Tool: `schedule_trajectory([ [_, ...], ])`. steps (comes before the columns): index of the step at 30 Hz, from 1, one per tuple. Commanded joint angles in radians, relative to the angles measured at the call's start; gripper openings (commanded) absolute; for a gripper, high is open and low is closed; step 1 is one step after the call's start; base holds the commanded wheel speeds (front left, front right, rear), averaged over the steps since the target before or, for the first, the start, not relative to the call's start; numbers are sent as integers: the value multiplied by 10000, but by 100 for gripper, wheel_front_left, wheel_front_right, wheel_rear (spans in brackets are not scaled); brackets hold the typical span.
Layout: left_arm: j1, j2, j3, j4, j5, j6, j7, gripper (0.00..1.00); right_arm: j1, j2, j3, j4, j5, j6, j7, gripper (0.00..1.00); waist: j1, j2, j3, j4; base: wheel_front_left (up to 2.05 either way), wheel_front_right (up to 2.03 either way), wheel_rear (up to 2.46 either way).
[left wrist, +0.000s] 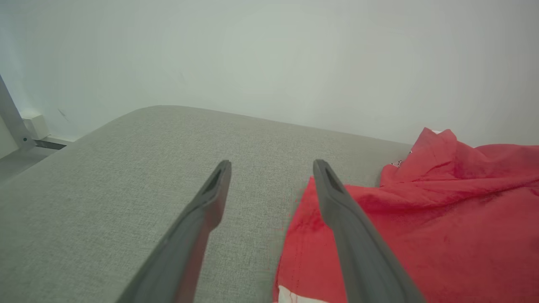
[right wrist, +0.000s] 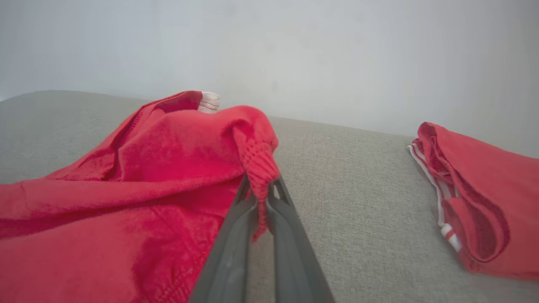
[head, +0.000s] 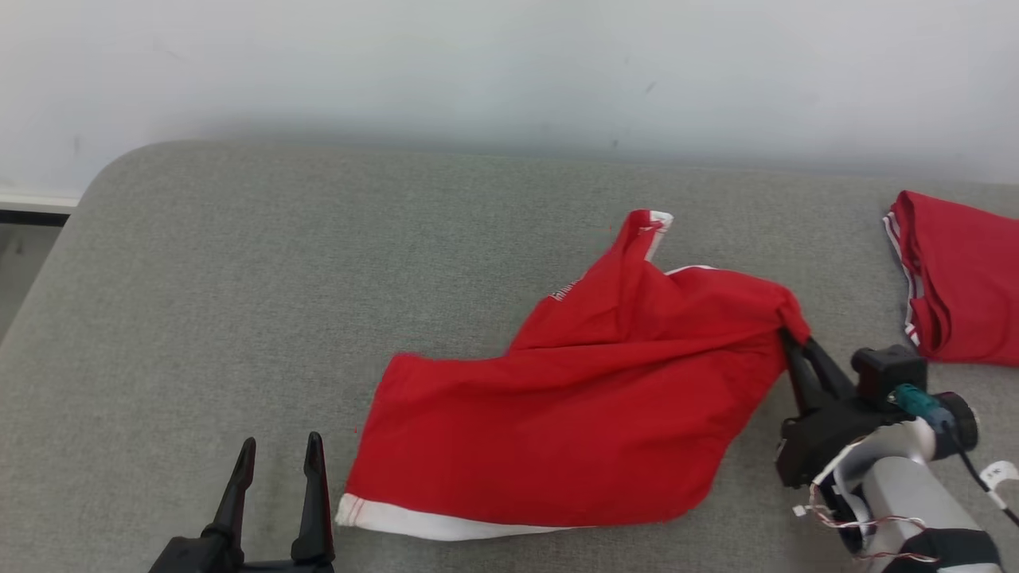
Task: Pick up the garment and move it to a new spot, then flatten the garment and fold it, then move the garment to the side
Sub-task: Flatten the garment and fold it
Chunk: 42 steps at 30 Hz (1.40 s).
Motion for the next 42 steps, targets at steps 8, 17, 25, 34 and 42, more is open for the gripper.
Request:
schedule_trajectory([
  [8,94,-7,-37,113,-60,-28,-16,100,371,-1021,-111,-627,471,-27,655,0,0,-1,-72,-35,0,0,0],
  [17,-44,-8,-245,276,-120,-113,-16,100,114,-777,290,-1102,686,-27,1405,0,0,-1,-54,364,0,0,0],
  [25,-110,-9,-444,479,-136,-154,-16,100,-624,-393,522,263,536,-27,1471,6,0,-1,-123,582,0,0,0],
  [34,288,-7,-467,613,-11,-208,-16,100,-653,-231,521,1035,556,-27,479,100,0,-1,-570,217,0,0,0],
  [42,471,-7,-429,619,6,-214,-16,100,-258,-348,210,242,607,-27,23,100,0,-1,-780,-330,0,0,0],
])
